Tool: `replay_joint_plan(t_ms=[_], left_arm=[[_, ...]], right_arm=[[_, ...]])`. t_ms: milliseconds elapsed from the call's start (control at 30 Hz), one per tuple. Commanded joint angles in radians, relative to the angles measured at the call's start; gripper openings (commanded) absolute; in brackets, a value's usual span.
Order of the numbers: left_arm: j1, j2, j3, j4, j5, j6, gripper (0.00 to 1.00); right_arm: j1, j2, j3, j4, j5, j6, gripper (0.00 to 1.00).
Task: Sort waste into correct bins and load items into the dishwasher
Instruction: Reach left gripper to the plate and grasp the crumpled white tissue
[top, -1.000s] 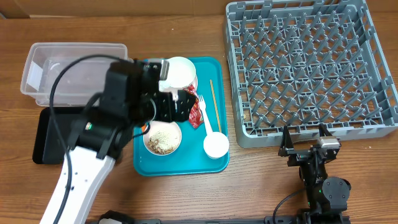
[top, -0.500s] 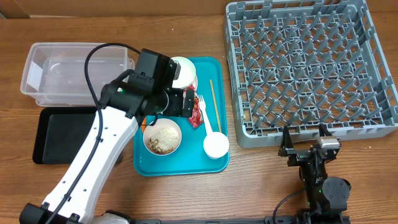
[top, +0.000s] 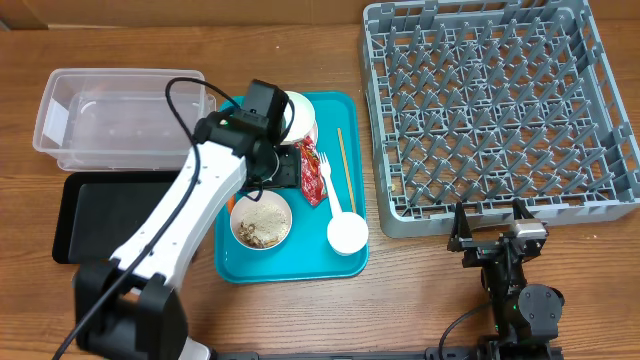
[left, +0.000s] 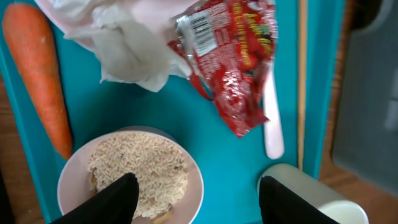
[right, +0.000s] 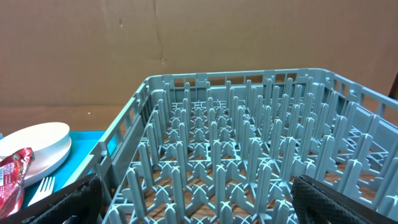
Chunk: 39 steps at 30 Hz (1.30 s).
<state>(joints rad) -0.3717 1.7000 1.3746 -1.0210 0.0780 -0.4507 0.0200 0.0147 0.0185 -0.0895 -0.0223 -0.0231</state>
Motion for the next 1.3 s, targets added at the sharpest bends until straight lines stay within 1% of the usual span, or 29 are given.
replay_joint_plan(t_ms=[0, 100, 167, 233, 467, 567, 667, 767, 967, 1033, 1133, 1233, 1267], left_arm=[[-0.002, 0.05, 0.013, 0.005, -0.071, -0.131, 0.64], [0.004, 0.08, 0.013, 0.014, -0.136, -0.229, 0.65], [0.007, 0.095, 0.013, 0.029, -0.14, -0.257, 0.65], [0.006, 0.109, 0.013, 0.046, -0.141, -0.261, 0.63], [0.007, 0.182, 0.013, 0.128, -0.171, -0.261, 0.54], [0.007, 0.203, 0.013, 0.14, -0.181, -0.269, 0.51], [0.007, 0.203, 0.013, 0.14, -0.234, -0.289, 0.51], [0.007, 0.203, 0.014, 0.144, -0.29, -0.291, 0.54], [0.007, 0.203, 0.014, 0.169, -0.295, -0.291, 0.57], [0.007, 0.203, 0.014, 0.186, -0.294, -0.291, 0.57], [0.007, 0.203, 0.014, 0.196, -0.291, -0.291, 0.53], [0.007, 0.203, 0.014, 0.2, -0.291, -0.291, 0.36], [0.007, 0.203, 0.014, 0.2, -0.291, -0.291, 0.34]], right_arm=[[-0.005, -0.012, -0.011, 0.007, -0.002, 0.0, 1.0], [-0.005, -0.012, -0.011, 0.007, -0.002, 0.0, 1.0], [-0.005, -0.012, -0.011, 0.007, -0.002, 0.0, 1.0], [-0.005, -0.012, -0.011, 0.007, -0.002, 0.0, 1.0], [-0.005, -0.012, -0.011, 0.007, -0.002, 0.0, 1.0], [-0.005, -0.012, -0.011, 0.007, -0.002, 0.0, 1.0], [-0.005, -0.012, -0.011, 0.007, -0.002, 0.0, 1.0], [-0.005, -0.012, -0.011, 0.007, -0.002, 0.0, 1.0], [-0.005, -0.012, -0.011, 0.007, -0.002, 0.0, 1.0], [-0.005, -0.012, -0.011, 0.007, -0.002, 0.0, 1.0], [-0.005, -0.011, -0.011, 0.007, -0.002, 0.0, 1.0], [-0.005, -0.012, -0.011, 0.007, -0.002, 0.0, 1.0], [-0.005, -0.012, -0.011, 0.007, -0.002, 0.0, 1.0]])
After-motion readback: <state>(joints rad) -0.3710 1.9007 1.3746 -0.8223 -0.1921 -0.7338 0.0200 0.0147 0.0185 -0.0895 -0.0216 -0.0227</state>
